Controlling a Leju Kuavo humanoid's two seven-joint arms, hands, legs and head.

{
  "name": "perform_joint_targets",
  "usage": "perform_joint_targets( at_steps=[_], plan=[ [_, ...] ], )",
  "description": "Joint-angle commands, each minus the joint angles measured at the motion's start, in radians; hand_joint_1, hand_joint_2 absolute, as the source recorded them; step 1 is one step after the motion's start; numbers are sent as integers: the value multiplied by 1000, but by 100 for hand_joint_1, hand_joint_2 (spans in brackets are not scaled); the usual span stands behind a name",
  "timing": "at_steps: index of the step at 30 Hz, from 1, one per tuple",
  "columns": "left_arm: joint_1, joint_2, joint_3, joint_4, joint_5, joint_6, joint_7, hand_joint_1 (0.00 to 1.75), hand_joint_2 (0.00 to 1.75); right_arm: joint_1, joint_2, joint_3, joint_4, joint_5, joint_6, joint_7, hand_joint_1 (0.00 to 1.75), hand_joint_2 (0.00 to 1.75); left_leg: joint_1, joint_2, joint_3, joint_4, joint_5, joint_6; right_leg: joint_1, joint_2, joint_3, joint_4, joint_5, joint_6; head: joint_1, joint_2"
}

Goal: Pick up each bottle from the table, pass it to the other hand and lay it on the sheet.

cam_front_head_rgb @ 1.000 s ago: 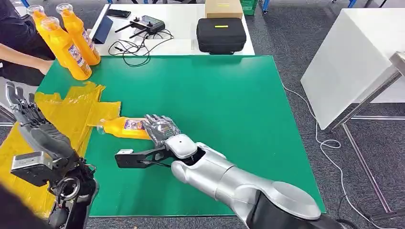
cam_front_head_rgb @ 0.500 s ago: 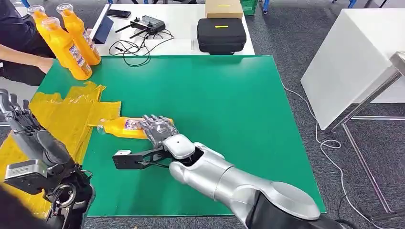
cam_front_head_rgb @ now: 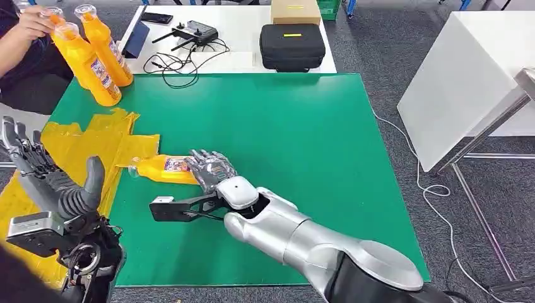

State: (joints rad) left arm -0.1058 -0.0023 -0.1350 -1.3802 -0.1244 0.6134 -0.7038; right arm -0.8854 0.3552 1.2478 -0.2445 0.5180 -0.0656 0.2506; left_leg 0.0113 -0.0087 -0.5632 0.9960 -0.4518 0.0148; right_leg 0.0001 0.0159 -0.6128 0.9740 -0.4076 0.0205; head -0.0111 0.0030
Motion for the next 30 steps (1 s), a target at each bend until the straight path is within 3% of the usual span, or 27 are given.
perform_joint_targets(
  at_steps=[1,30],
  plan=[
    [-58,16,-23,53,12,-12,6,0,175,-29,-10,-54,37,14,5,0,0,175,0,-2,2,-1,0,0,0,-3,2,0,-1,0,0,0],
    [-138,16,-55,144,21,-17,6,0,175,-31,-31,-88,41,37,17,10,0,175,0,-2,4,-1,-1,0,0,-4,4,0,-2,1,0,0]
  ],
)
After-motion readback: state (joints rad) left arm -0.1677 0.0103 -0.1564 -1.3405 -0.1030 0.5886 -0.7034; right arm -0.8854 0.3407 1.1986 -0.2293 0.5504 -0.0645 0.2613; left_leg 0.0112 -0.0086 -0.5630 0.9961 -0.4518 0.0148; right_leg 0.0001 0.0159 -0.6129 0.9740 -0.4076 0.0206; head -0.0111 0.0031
